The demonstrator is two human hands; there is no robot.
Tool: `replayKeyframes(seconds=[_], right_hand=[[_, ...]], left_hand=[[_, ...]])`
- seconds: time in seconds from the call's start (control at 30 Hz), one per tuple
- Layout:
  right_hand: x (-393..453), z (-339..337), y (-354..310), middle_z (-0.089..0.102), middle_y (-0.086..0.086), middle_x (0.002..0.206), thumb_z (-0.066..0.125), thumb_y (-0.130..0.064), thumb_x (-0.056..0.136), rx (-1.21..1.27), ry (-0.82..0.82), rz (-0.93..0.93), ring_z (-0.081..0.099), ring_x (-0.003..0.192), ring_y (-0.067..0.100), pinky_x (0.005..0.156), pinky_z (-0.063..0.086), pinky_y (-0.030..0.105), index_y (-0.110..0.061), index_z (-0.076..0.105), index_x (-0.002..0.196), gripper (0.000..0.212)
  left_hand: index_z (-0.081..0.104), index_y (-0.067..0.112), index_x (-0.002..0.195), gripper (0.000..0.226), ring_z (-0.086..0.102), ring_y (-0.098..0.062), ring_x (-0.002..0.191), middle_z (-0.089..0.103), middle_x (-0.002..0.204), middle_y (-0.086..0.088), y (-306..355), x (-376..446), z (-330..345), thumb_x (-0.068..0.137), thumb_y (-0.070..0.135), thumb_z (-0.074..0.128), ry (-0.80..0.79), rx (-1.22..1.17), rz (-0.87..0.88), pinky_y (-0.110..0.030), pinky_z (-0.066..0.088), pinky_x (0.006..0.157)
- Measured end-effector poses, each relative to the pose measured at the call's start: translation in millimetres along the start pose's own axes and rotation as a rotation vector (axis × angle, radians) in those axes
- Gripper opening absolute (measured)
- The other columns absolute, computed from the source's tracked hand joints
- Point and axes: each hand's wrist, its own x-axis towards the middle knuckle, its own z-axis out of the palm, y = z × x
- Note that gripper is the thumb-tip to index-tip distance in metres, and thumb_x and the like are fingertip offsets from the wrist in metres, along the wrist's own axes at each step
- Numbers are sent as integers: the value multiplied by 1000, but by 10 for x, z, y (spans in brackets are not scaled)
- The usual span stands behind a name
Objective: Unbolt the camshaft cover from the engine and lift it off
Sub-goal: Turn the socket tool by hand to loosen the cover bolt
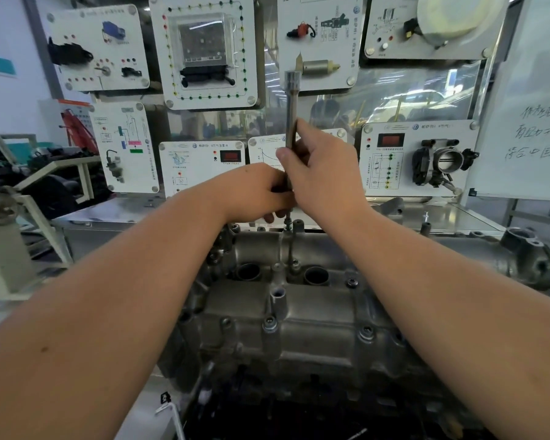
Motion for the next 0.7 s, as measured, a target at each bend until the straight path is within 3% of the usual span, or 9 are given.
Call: replayKeyframes(seconds=[0.13,0.2,0.27,0.33,0.4,0.57,0.7], right_hand=[[19,-23,23,49,-17,70,56,-21,101,16,-44,21,48,70,8,57,34,12,-14,58,104,8],[14,-28,16,54,-13,73,55,-22,101,8,-53,19,49,69,8,58,34,14,-11,58,112,16],[-8,-38,-12,67,-4,90,56,-25,101,25,-69,17,57,80,12,70,42,20,-12,54,136,37],[-30,-47,-41,71,-2,106,60,-29,99,62,-58,20,64,94,14,83,50,27,-21,50,145,47],[-28,-45,-42,71,0,108,61,-28,99,35,-39,7,63,99,16,88,50,28,-19,53,143,46],[1,-37,-14,64,-2,88,57,-22,100,7,-41,2,60,88,20,77,47,31,-9,61,119,23],[-30,-34,-36,68,-2,95,59,-26,99,34,-45,11,62,90,17,79,47,27,-12,60,128,32]], left_hand=[[64,36,89,17,74,-5,71,74,86,13,2,-22,-16,103,31,55,-6,-86,11,-43,59,87],[65,35,92,16,75,-5,70,74,88,14,-1,-40,-23,103,30,55,-14,-93,24,-45,58,90],[65,35,91,16,75,-5,70,75,87,13,1,-43,-21,103,29,56,-13,-74,27,-45,58,90],[65,35,89,16,74,-5,69,75,86,11,3,-38,-21,102,30,57,-11,-58,21,-45,58,88],[67,30,93,13,74,-5,67,76,88,7,5,-30,-15,102,32,58,-6,-51,10,-45,59,87],[66,30,92,14,75,-8,67,75,89,8,18,-30,-3,102,27,56,-1,-72,-2,-46,58,90],[66,35,86,20,75,-7,68,75,84,15,24,-57,-24,101,25,56,-5,-76,4,-47,58,90]])
